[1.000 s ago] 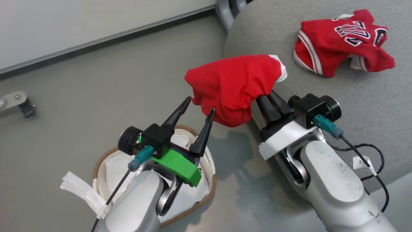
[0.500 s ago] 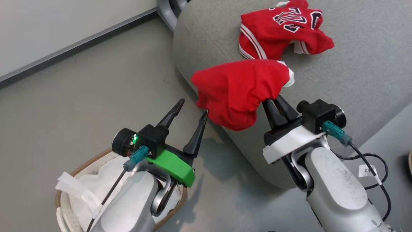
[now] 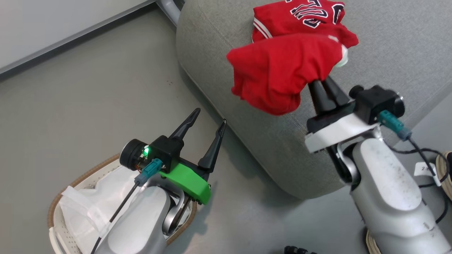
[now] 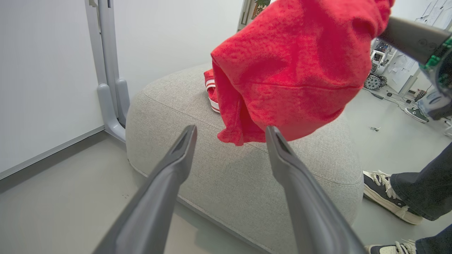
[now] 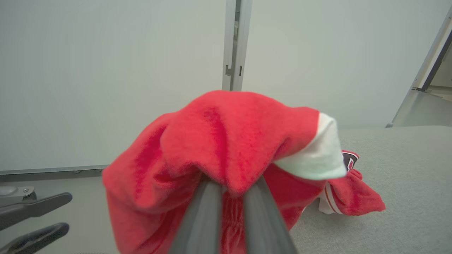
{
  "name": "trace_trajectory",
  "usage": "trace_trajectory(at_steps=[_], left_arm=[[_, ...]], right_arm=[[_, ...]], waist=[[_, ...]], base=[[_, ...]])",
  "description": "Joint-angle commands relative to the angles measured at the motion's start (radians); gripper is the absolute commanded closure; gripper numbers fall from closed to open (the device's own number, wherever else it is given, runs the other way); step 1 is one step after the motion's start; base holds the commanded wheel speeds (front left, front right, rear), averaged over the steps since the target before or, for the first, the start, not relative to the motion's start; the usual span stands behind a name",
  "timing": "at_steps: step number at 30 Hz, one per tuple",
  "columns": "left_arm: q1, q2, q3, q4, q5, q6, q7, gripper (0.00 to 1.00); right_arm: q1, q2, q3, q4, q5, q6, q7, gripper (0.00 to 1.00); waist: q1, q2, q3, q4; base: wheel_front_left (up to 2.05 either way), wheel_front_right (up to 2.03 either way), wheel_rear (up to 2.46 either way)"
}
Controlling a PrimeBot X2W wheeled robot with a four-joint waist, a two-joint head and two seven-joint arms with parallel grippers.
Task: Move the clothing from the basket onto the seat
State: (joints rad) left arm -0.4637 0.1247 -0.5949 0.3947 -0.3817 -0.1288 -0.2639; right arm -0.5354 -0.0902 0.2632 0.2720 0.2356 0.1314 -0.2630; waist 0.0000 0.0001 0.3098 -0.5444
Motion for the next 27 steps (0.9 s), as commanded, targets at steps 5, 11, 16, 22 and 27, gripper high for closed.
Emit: trace_trajectory(at_steps=[5,11,16,22,27], left_arm=[[-0.027,0.021,-0.005,0.008,0.009,-0.004,0.0,0.0],[-0.051,0.031,-0.016,0.013,0.009,-0.004,0.0,0.0],[-0.071,0.042,-0.024,0.015,0.012,-0.004,0.0,0.0],[-0.085,0.056,-0.025,0.025,0.02,-0.004,0.0,0.0],[-0.109,0.066,-0.038,0.019,0.028,-0.004,0.0,0.0]], right_arm=[[-0.136,-0.058,-0.055,-0.001,-0.037,-0.001,-0.002,1.0],[-0.292,-0.133,-0.147,0.029,-0.063,-0.001,-0.002,1.0],[-0.384,-0.195,-0.225,0.091,-0.091,-0.001,-0.002,1.0],[-0.474,-0.244,-0.306,0.169,-0.139,-0.001,-0.002,1.0],[-0.519,-0.262,-0.394,0.241,-0.181,-0.001,-0.002,1.0]], waist=[[0.0,-0.0001,0.05,0.015],[0.0,-0.0001,0.101,0.04],[0.0,-0.0001,0.143,0.064],[0.0,-0.0001,0.204,0.09],[0.0,-0.0001,0.263,0.12]], base=[[0.0,0.0,0.0],[0.0,0.0,0.0],[0.0,0.0,0.0],[0.0,0.0,0.0],[0.0,0.0,0.0]])
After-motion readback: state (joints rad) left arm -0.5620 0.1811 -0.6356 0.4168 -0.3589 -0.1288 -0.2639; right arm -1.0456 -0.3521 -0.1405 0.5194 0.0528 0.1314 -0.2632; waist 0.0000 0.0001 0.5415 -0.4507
